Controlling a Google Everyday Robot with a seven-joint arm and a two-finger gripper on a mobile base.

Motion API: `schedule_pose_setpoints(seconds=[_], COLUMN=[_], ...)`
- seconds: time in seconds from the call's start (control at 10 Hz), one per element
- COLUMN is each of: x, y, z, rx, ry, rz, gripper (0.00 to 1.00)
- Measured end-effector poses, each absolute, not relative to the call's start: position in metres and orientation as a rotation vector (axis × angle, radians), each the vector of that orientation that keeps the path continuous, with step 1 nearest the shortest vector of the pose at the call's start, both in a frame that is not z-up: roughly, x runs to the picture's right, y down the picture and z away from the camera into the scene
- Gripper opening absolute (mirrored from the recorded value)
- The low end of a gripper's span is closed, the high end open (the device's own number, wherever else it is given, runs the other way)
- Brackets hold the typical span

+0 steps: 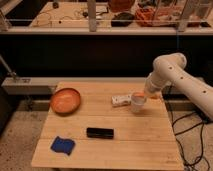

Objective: Place the pepper in the ceramic cup

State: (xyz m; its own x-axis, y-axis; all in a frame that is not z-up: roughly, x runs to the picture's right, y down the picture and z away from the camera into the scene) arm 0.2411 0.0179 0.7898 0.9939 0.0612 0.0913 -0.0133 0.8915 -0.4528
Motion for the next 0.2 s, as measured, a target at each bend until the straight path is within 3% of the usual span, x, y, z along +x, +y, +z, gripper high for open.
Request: schedule_pose_setpoints(seconds=[0.2], x=[0.2413], y=[0.0185], z=[0.7899], rx=[-0.465], ry=[-0.106], rz=[0.035], gripper=[0.05])
